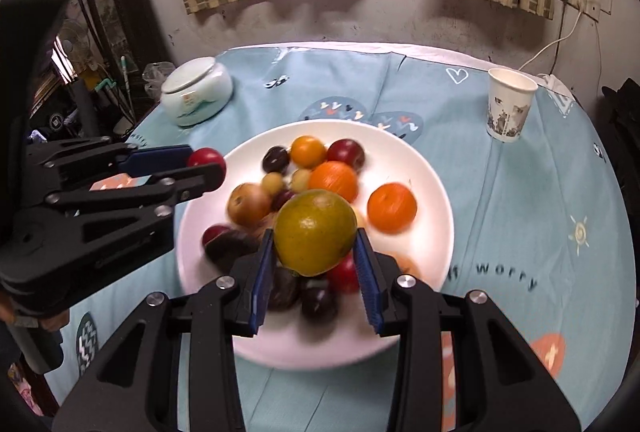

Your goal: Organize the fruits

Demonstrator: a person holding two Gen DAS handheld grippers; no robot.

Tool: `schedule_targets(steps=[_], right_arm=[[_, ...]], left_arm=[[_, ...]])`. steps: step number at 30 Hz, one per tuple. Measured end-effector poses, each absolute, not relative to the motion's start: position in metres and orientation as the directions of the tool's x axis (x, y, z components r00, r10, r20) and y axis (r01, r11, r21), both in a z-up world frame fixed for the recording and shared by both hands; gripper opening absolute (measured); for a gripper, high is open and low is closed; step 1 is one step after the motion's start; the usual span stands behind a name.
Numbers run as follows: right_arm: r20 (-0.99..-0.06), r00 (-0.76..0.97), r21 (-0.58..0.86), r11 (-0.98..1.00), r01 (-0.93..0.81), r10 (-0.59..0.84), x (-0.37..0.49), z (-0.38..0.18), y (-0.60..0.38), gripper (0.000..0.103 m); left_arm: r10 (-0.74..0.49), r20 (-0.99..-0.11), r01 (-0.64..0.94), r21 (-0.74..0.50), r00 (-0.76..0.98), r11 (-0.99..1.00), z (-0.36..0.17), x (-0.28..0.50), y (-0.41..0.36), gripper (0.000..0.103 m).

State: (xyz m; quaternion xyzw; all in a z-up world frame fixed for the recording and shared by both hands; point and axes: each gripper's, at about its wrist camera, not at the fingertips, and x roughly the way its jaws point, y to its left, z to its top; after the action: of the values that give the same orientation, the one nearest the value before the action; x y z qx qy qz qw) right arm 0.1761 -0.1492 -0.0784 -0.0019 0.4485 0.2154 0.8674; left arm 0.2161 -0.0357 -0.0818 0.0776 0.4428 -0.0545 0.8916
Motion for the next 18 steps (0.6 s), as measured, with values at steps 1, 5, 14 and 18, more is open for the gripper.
schedule_targets(steps=[1,5,14,18], right_arm=[[-0.778,0.504,0.190,0.906,-0.378,0.374,0.182,-0.079,-0.149,0.039],[-0.779,0.506,0.176,0.904,-0.389,0.369,0.196,-0.081,-0.148,0.039],[-0.825,0.465,0.118,0.902,-0.414,0.321,0.211,-0.097,-0.139,0.052],[-0.803,0.505,0.113,0.913,-0.392,0.316,0.209,-0.090,-0.151,0.075]], left_arm=[[-0.028,-0.797,0.165,0.090,0.603,0.982,-0.082,0.220,-0.036,0.030],[-0.026,-0.799,0.166,0.092,0.600,0.982,-0.087,0.230,-0.039,0.029],[-0.004,-0.822,0.145,0.096,0.570,0.985,-0.102,0.238,-0.036,0.034],[0.021,-0.802,0.116,0.112,0.597,0.987,-0.097,0.234,-0.030,0.064]])
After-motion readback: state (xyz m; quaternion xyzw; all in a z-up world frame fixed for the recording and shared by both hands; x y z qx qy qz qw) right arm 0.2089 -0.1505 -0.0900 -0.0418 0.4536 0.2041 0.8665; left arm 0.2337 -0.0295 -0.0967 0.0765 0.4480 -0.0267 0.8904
